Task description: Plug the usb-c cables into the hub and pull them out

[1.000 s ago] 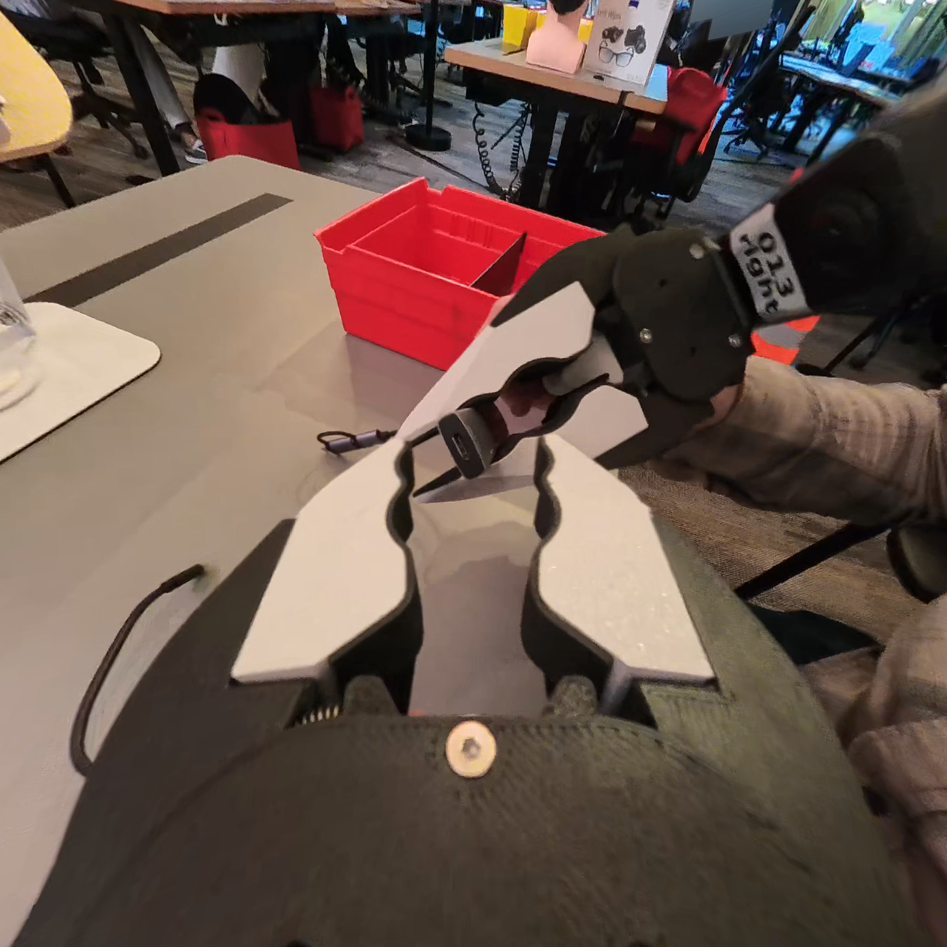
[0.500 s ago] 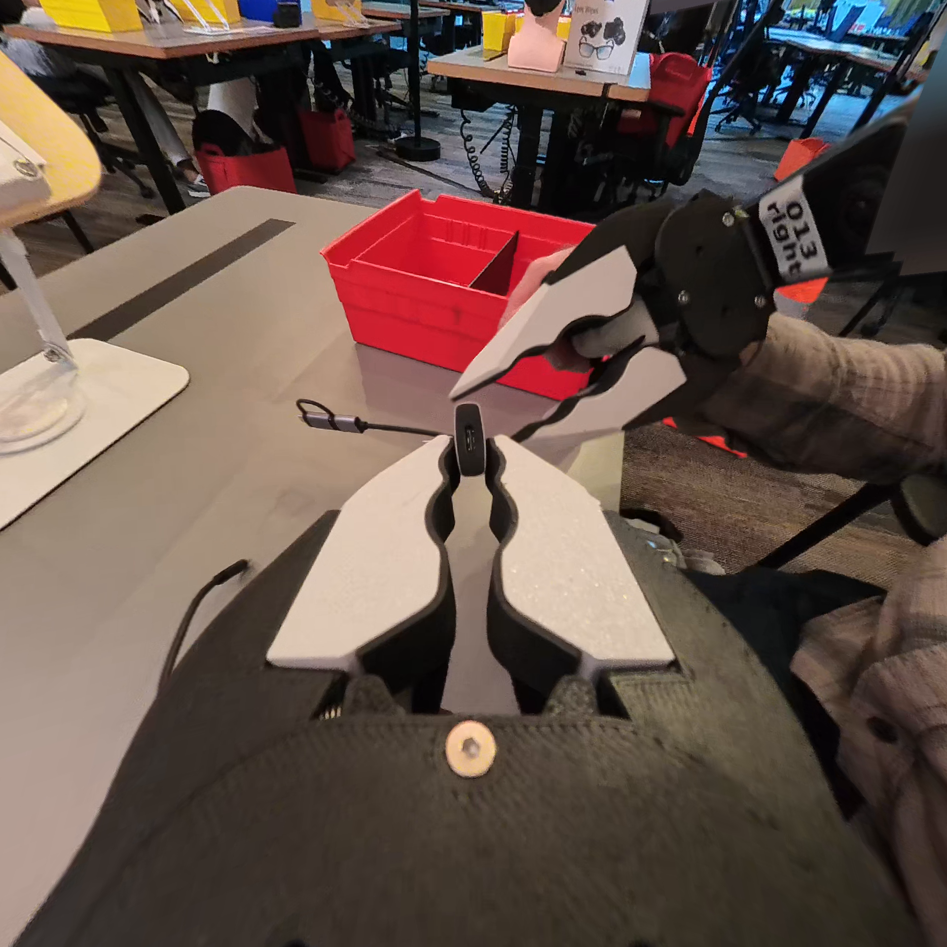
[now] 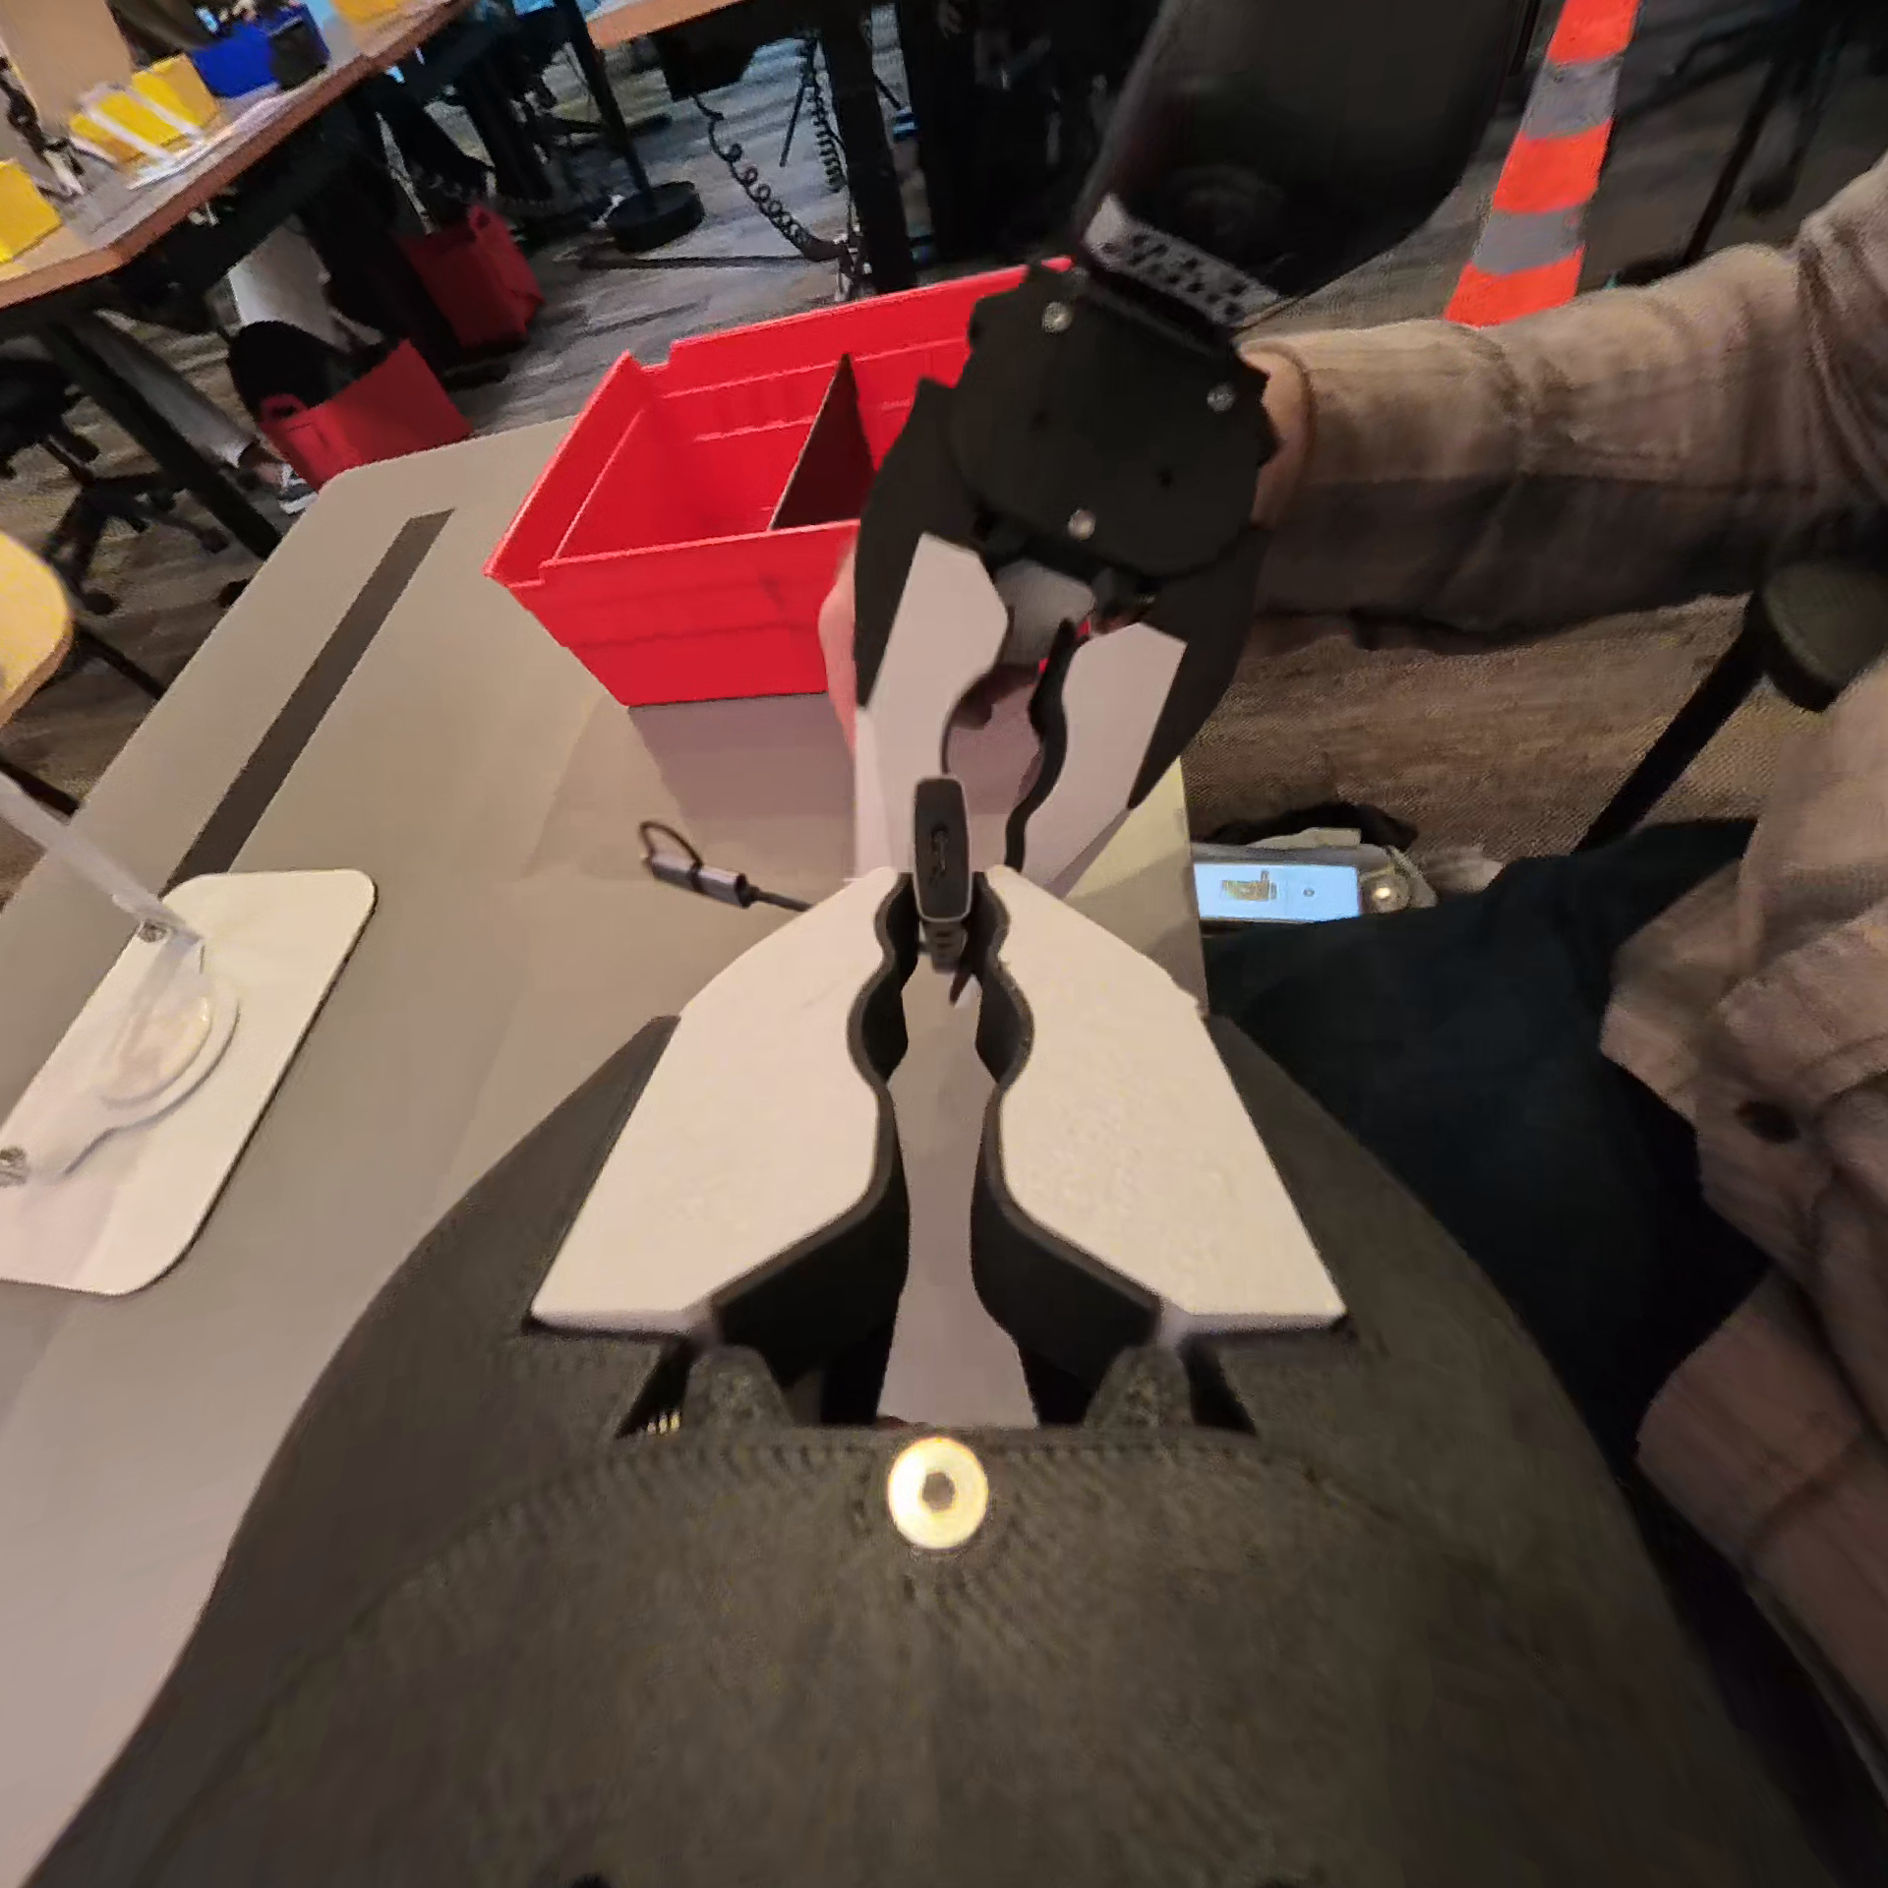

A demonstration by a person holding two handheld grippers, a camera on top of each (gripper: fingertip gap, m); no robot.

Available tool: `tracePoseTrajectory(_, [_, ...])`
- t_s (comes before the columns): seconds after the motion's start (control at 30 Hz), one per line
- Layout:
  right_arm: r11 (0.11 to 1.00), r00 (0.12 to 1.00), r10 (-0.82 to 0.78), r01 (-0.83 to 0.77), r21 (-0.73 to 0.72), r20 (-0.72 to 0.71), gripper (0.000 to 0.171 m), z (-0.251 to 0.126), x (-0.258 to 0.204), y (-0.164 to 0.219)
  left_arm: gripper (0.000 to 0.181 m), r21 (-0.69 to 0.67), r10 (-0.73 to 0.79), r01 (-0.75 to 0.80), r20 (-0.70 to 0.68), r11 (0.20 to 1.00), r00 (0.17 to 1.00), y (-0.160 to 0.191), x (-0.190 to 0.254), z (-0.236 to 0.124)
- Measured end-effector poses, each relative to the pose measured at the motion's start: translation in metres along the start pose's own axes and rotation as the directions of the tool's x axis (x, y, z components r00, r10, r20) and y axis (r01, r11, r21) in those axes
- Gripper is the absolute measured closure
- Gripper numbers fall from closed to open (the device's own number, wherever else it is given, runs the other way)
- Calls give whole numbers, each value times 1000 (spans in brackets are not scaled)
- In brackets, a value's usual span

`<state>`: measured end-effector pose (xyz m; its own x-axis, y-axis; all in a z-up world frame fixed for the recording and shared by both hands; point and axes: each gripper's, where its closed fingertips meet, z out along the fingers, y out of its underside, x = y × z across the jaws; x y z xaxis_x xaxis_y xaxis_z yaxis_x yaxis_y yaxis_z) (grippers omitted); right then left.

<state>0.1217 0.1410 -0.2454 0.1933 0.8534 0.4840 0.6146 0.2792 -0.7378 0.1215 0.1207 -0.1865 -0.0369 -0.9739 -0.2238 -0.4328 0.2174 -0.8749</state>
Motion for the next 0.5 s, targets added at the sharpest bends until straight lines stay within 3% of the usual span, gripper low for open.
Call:
tracePoseTrajectory(0.17, [998,998,51,-52,47,27,164,-2,-3,-8,172,16,51,-51,3,999,999,-7,10,-2])
tracePoseTrajectory(0.3, [998,998,48,-47,44,-32,165,-16,11,-13,171,80,37,-42,71,996,997,-20,3,-6])
tracePoseTrajectory(0.37, [998,996,46,-43,36,-74,165,-24,22,-14,160,128,22,-38,123,991,992,-29,-6,-11])
tracePoseTrajectory(0.5, [999,980,43,-39,23,-193,165,-54,56,-16,155,217,-30,-17,211,976,977,-44,-24,-27])
